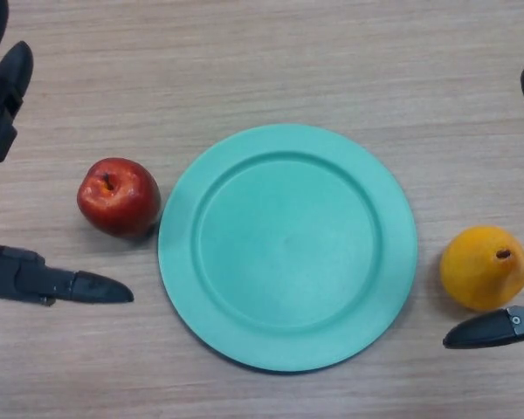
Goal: Pick up the red apple and place it on the plate
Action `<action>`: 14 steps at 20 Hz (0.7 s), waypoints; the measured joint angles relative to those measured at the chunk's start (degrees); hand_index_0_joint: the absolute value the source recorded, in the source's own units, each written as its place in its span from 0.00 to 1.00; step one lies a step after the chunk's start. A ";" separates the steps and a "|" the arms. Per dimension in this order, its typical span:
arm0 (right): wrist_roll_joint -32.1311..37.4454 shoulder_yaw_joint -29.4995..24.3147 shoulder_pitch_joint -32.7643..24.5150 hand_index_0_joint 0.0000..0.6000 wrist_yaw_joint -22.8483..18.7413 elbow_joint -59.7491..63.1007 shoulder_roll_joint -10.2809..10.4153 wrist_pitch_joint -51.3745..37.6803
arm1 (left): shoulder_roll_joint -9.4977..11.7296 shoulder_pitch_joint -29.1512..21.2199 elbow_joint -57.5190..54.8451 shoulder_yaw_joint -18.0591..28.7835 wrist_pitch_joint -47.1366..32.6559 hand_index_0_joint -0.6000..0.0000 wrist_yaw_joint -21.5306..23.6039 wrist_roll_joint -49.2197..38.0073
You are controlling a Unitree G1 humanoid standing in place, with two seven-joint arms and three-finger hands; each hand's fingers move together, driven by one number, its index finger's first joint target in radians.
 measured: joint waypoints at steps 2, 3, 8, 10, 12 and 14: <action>0.05 -1.50 0.50 0.00 0.00 0.02 0.22 0.00 | 0.73 -2.60 6.18 -0.89 -2.22 1.00 1.13 3.50; 0.05 -1.78 0.72 0.00 0.00 0.02 0.34 0.00 | 1.65 -3.50 9.25 -2.24 -3.11 1.00 2.05 6.11; 0.22 -3.91 0.37 0.00 0.56 0.60 0.33 0.00 | 3.31 -7.89 25.60 -4.81 -10.53 1.00 3.38 9.40; 0.28 -3.94 0.34 0.00 0.58 0.28 0.32 0.01 | 4.27 -8.60 29.06 -6.83 -13.01 1.00 4.99 10.34; 0.30 -4.21 0.54 0.00 1.01 -0.56 0.34 -0.01 | 4.23 -8.98 33.29 -8.50 -15.19 1.00 5.19 11.95; 0.29 -4.96 0.63 0.00 1.57 -0.18 0.34 -0.01 | 3.96 -9.29 37.10 -9.76 -17.24 1.00 5.30 16.02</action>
